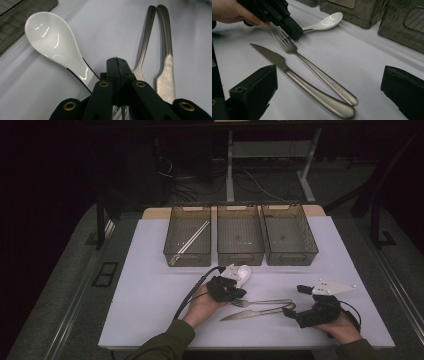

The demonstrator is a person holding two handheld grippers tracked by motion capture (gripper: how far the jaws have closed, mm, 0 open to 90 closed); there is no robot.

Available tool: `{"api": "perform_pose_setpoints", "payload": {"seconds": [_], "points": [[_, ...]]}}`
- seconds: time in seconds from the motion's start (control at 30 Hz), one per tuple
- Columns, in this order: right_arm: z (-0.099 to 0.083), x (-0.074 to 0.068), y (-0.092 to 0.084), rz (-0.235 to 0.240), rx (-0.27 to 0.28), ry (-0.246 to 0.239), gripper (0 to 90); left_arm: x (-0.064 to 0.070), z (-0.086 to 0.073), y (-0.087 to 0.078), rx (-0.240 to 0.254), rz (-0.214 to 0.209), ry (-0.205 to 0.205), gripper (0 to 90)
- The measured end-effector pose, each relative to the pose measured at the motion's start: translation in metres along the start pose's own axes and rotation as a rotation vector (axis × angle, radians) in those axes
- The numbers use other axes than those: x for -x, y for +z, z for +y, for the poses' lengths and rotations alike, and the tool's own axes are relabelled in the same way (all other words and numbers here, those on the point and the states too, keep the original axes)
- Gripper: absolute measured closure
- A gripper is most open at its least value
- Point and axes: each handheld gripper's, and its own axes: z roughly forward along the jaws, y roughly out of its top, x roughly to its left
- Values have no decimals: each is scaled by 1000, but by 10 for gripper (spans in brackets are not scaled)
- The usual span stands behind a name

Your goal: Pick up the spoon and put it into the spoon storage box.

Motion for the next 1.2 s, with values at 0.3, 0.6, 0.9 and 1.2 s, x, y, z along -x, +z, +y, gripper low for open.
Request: {"api": "perform_pose_setpoints", "payload": {"seconds": [0.3, 0.6, 0.9, 1.2], "points": [[0, 0, -1, 0, 3, 2, 8, -2, -2, -3, -39, 51, 25, 891], [0, 0, -1, 0, 3, 1, 8, -10, -9, -14, -53, 95, 15, 890], [0, -1, -1, -1, 2, 4, 8, -22, -15, -24, -73, 145, 9, 890], [0, -1, -1, 0, 0, 4, 8, -35, -21, -33, -56, 196, -27, 890]]}}
